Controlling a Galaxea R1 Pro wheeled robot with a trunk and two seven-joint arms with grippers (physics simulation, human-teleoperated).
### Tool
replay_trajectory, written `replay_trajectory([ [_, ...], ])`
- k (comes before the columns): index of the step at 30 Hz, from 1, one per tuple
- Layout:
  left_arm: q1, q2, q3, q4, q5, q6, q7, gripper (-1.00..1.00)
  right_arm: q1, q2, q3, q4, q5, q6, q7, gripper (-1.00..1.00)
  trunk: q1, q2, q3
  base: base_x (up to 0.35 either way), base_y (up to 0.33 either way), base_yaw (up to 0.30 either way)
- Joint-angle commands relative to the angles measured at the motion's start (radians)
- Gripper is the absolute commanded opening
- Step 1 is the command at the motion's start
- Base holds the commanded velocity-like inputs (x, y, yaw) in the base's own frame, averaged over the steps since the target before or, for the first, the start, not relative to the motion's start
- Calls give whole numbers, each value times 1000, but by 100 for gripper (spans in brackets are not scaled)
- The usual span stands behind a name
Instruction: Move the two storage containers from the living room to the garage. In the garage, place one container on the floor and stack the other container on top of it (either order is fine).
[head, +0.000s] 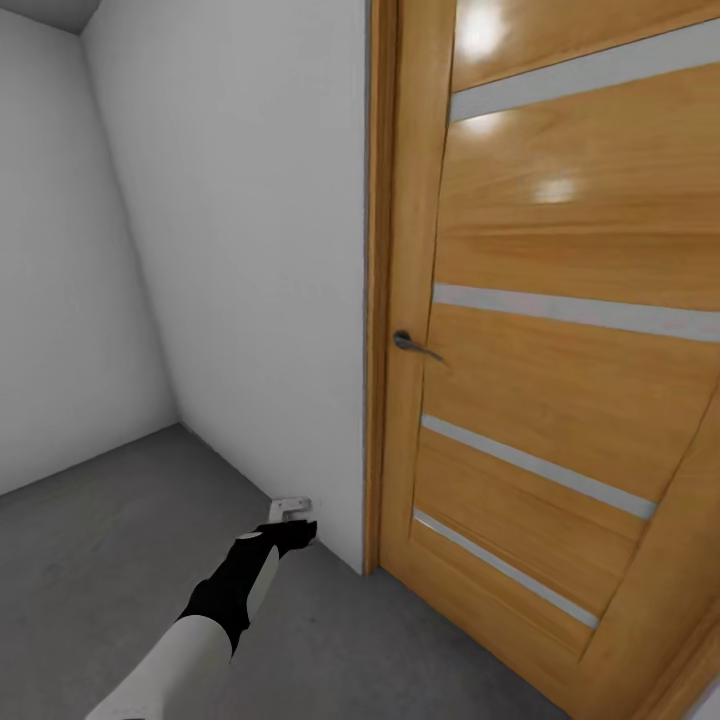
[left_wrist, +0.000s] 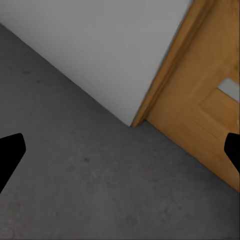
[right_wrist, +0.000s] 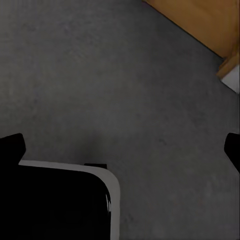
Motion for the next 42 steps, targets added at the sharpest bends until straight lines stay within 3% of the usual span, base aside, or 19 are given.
replay_trajectory([
  [1,0,-1,5,-2,-6,5,-1,100,0,0,-1,0,1,-2,1,100,1,-1,-1,267,-242,-276],
  [11,0,-1,5,-2,-6,4,-1,100,0,0,-1,0,1,-2,1,100,1,-1,-1,279,-179,-276],
  [38,0,-1,5,3,-6,4,-1,100,0,0,-1,0,1,-2,1,100,1,-1,-1,320,20,-272],
  [42,0,-1,8,3,-6,-22,-1,100,0,0,-1,0,1,-2,-3,100,1,-1,-1,78,0,-65],
])
